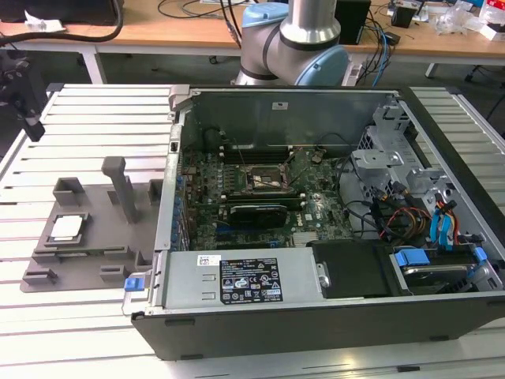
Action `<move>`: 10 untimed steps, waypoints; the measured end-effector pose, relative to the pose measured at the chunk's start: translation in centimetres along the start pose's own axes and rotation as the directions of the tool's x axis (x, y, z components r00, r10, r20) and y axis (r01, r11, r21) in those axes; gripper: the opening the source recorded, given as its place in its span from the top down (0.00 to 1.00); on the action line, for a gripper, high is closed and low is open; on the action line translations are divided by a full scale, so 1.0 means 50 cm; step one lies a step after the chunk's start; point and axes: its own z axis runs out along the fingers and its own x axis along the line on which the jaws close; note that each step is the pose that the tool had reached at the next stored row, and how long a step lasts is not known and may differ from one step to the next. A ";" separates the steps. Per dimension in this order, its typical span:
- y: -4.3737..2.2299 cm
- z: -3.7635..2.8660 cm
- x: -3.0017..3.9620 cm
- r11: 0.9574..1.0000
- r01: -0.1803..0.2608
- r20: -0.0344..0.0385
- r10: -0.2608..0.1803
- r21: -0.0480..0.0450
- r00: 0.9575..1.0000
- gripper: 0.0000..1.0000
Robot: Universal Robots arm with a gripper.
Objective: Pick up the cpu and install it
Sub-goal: 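Pick up the cpu and move it towards the insertion slot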
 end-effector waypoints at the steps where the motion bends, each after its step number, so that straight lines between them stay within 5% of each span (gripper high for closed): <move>1: 0.000 0.002 0.000 1.000 0.000 0.000 0.000 0.000 1.000 0.34; 10: 0.000 0.014 0.000 1.000 0.000 0.000 0.000 0.000 1.000 0.34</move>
